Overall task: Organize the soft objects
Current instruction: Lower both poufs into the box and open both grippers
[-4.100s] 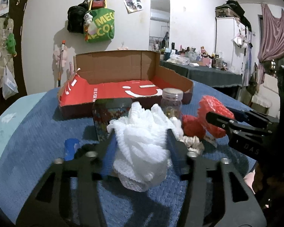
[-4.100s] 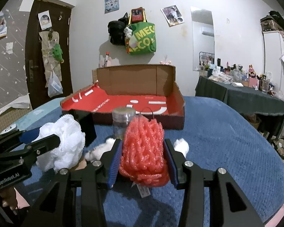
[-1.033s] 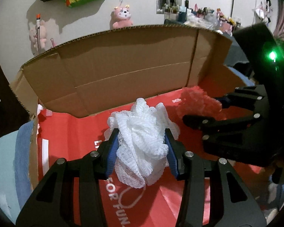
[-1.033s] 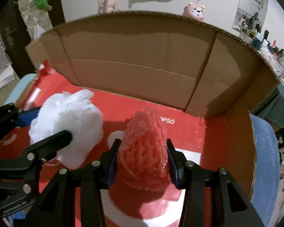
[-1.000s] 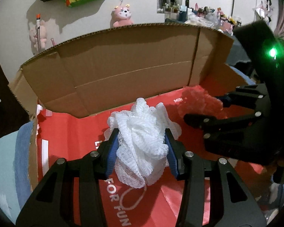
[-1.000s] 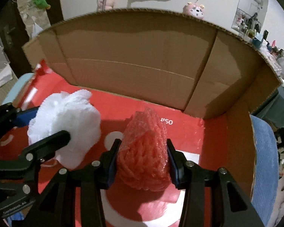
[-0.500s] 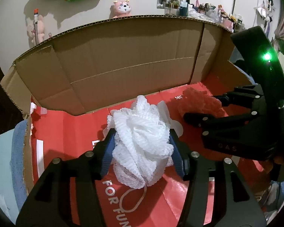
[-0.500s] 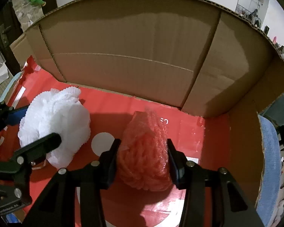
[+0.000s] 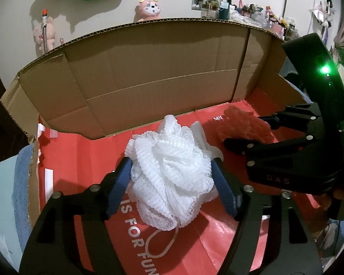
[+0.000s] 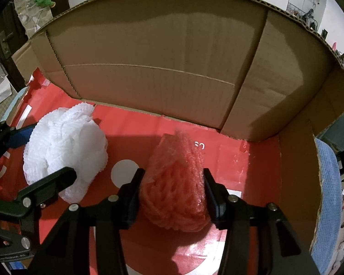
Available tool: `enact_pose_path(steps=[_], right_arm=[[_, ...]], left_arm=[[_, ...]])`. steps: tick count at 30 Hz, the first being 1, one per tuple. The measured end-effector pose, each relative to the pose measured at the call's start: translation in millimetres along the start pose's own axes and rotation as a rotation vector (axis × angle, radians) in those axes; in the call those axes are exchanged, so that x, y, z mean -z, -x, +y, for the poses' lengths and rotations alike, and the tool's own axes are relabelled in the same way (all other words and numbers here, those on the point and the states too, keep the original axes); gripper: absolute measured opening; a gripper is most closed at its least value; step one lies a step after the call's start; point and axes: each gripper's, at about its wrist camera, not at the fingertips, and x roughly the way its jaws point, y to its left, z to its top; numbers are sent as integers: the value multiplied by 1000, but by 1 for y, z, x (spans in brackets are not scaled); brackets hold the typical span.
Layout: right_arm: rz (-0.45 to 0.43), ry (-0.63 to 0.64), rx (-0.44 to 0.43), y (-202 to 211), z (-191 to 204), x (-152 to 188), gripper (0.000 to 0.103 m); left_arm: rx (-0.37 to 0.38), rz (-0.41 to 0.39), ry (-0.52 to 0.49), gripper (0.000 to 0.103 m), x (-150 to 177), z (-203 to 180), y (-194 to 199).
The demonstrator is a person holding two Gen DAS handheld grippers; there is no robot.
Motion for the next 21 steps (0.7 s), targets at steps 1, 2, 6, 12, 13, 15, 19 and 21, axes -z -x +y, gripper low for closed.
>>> enact_pose_path(steps=[1, 2, 6, 12, 13, 15, 19, 21], right_arm=[[1, -1, -1, 0, 0, 0, 53], [3, -1, 0, 0, -1, 0, 54], [5, 4, 7, -7, -8, 1, 58], [-1, 7, 16, -10, -5, 3, 63], [-4, 5, 17, -7, -6, 5, 65], [-8, 3, 16, 2, 0, 6, 69], [-16, -9, 18, 8, -3, 4, 70], [-20, -12, 18, 12, -3, 4, 70]], left_arm=[[0, -2, -1, 74, 0, 0, 0], [-3, -4, -2, 74, 0, 0, 1], [-11, -10, -11, 75, 1, -1, 3], [-10, -14, -1, 77, 2, 0, 6], [-9, -15, 1, 77, 2, 0, 7], [-6, -20, 3, 77, 1, -1, 9], [-9, -29, 11, 77, 2, 0, 13], [-5, -34, 19, 77, 3, 1, 17]])
